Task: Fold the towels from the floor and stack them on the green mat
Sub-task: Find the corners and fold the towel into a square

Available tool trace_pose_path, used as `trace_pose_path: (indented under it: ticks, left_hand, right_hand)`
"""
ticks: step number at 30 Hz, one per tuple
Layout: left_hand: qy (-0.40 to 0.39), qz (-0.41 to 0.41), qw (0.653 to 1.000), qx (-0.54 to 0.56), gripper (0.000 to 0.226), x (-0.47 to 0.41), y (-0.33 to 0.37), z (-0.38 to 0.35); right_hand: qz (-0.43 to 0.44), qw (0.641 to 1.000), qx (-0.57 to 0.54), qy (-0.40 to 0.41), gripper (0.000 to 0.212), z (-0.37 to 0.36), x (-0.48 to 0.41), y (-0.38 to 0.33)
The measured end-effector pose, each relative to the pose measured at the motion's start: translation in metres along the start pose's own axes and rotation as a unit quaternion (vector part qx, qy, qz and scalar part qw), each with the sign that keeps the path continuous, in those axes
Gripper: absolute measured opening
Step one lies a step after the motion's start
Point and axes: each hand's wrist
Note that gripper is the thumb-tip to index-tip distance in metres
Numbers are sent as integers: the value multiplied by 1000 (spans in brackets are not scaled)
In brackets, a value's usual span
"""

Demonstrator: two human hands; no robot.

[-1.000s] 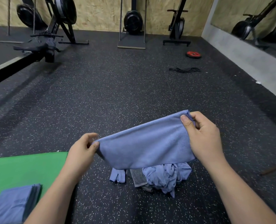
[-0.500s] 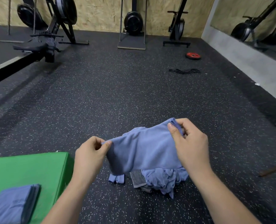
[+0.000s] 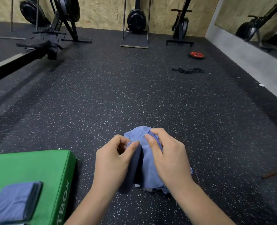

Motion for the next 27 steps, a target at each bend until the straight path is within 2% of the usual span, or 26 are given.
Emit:
trace_pose_path:
  ticks: [5,10,19,23,27]
  left_hand:
    - [29,14,998,63,30,-1,3,8]
    - [21,16,995,92,19,-2,3,9]
    - [24,2,998,63,9,3,7,6]
    - [21,0,998,54,8,5,10,9]
    - [-2,-18,997,81,9,5,13,11]
  right_hand:
    - [3,1000,14,8,13,-2,2,-5]
    - [2,1000,24,-15,20,-10,6,-9]
    - [-11,996,61,-62,31,-23,3,-12]
    - [-9,994,-24,-107,16,-21,4,-14]
    - [-50,974,-148,-163,33,-17,5,-17]
Point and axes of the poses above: each hand's wrist, its own x-axis away from the middle knuckle, its own z-axis out of the back of the hand, y = z × x, and after that the axes turned 12 degrees about -y, right-handed
